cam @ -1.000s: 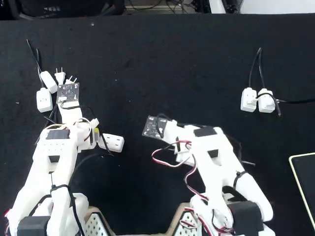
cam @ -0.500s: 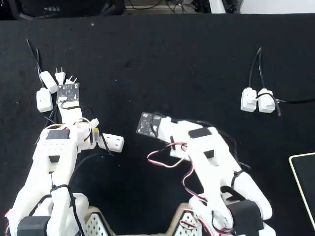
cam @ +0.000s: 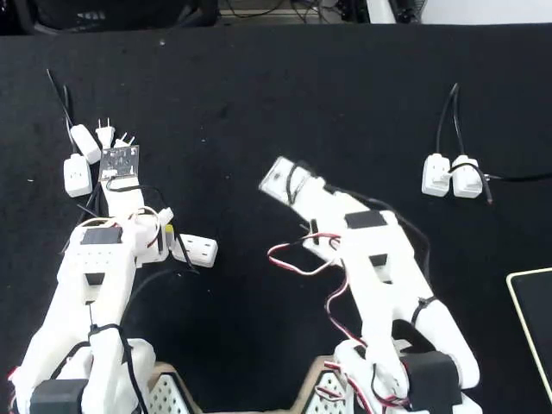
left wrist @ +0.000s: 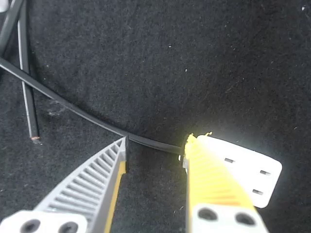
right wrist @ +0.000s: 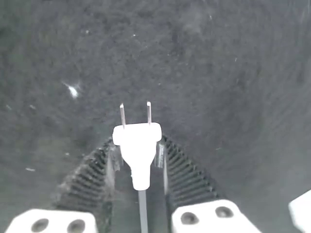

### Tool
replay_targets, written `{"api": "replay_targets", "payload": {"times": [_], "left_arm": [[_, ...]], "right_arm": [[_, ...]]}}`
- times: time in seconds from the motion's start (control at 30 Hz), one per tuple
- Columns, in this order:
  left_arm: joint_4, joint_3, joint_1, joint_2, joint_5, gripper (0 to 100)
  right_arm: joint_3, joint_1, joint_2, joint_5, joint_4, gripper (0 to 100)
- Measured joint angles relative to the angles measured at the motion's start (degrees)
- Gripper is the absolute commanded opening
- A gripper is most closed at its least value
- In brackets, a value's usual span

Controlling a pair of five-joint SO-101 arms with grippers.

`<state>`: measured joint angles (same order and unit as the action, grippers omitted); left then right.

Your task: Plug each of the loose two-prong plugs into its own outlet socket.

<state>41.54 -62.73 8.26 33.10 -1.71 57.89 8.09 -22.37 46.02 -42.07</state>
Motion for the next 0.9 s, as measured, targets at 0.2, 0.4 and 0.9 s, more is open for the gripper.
{"api": "replay_targets", "payload": {"times": [0.2, 0.4, 0.9], "left_arm": [[0.0, 0.0, 0.0, 0.0, 0.0, 20], [0.0, 0.0, 0.0, 0.0, 0.0, 20], [0.0, 0.0, 0.0, 0.0, 0.0, 20]], "right_arm": [[-0.5, 1.1, 0.6, -6.3, -3.3, 17.2], [-3.9, 1.4, 7.5, -6.5, -3.3, 17.2], [-11.3, -3.0, 13.1, -7.0, -5.5, 11.5]]}}
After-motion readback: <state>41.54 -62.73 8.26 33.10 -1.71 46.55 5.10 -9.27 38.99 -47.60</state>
